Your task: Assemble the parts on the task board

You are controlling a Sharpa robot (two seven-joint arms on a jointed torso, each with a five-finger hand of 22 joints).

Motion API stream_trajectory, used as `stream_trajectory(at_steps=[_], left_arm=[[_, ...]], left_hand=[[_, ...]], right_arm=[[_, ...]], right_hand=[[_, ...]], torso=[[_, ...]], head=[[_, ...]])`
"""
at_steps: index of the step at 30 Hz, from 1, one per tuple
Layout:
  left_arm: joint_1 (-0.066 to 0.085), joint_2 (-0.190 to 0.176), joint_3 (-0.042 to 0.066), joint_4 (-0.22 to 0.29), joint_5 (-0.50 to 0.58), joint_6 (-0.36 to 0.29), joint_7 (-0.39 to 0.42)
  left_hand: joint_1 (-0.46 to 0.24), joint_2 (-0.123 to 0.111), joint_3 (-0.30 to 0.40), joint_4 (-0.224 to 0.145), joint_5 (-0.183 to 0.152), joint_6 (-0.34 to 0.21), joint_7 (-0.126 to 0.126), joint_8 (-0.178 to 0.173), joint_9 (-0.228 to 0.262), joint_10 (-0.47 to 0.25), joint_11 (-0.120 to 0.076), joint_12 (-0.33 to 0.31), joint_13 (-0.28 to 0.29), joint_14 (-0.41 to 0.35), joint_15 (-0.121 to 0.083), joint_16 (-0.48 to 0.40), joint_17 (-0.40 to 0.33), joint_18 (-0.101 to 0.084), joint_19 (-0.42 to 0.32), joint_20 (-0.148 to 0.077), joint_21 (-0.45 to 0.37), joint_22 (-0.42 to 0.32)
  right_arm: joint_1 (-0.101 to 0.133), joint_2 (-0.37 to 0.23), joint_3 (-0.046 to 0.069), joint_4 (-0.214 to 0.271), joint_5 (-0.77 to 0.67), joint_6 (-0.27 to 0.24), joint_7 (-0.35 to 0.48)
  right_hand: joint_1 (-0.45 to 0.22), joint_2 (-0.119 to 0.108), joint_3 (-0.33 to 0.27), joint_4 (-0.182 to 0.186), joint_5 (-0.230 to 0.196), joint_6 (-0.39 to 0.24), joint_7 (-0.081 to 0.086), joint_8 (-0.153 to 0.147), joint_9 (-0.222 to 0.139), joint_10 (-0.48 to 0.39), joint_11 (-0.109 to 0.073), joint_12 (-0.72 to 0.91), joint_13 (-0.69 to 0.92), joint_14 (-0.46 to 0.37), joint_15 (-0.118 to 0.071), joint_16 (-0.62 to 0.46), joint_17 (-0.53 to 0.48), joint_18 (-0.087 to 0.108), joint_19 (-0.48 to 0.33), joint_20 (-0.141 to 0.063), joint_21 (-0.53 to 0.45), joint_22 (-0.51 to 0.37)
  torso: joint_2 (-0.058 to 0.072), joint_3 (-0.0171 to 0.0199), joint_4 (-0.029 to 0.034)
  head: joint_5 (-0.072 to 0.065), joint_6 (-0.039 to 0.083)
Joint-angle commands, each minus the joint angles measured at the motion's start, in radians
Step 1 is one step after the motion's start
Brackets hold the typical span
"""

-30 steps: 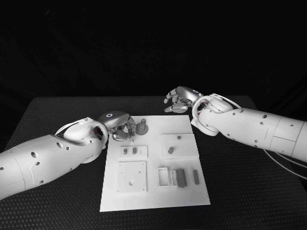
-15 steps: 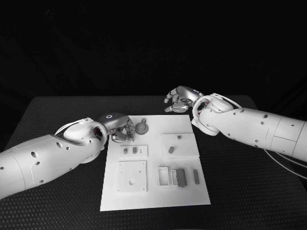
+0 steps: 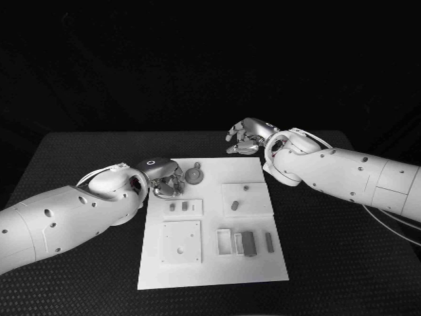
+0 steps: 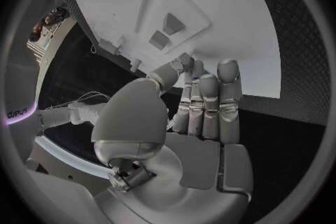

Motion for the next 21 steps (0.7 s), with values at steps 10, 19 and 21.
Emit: stream_trajectory(at_steps=[10,19,21], left_arm=[[0.001,0.003,-0.003,0.001,-0.019,0.027,-0.002],[0.001,0.015,-0.017,-0.014,-0.027,0.025,-0.002],[0.001,0.018,-0.02,-0.016,-0.027,0.026,-0.001]], left_hand=[[0.0,0.008,0.006,0.002,0.003,0.008,-0.001,0.006,0.001,0.009,0.002,-0.005,0.002,0.008,-0.001,0.001,0.002,0.1,0.003,0.0,0.006,0.022],[-0.001,0.008,0.007,0.002,0.003,0.007,-0.001,0.006,0.0,0.008,0.002,-0.007,0.002,0.007,-0.001,0.001,0.002,0.099,0.002,0.0,0.006,0.022],[-0.001,0.008,0.007,0.002,0.003,0.007,0.0,0.006,0.0,0.008,0.002,-0.007,0.002,0.007,-0.001,0.0,0.002,0.099,0.002,0.0,0.006,0.022]], right_arm=[[0.0,0.0,0.0,0.001,-0.003,0.007,0.008],[0.0,0.0,0.0,0.001,-0.003,0.006,0.008],[0.0,0.001,0.0,0.001,-0.002,0.006,0.008]], right_hand=[[-0.008,-0.002,0.003,0.006,0.003,-0.006,0.013,-0.006,-0.001,-0.004,0.002,0.003,-0.001,-0.004,0.001,-0.004,0.001,0.031,-0.002,-0.006,-0.007,0.019],[-0.008,-0.002,0.003,0.006,0.003,-0.006,0.013,-0.006,-0.001,-0.004,0.002,0.003,-0.001,-0.004,0.001,-0.004,0.001,0.031,-0.002,-0.006,-0.007,0.019],[-0.008,-0.002,0.003,0.006,0.003,-0.006,0.013,-0.006,-0.001,-0.004,0.002,0.003,-0.001,-0.004,0.001,-0.004,0.001,0.031,-0.002,-0.006,-0.007,0.019]], torso=[[0.0,0.0,-0.0004],[0.001,-0.0003,-0.0009],[0.001,-0.0002,-0.0011]], head=[[-0.002,-0.001],[-0.002,-0.001],[-0.003,-0.002]])
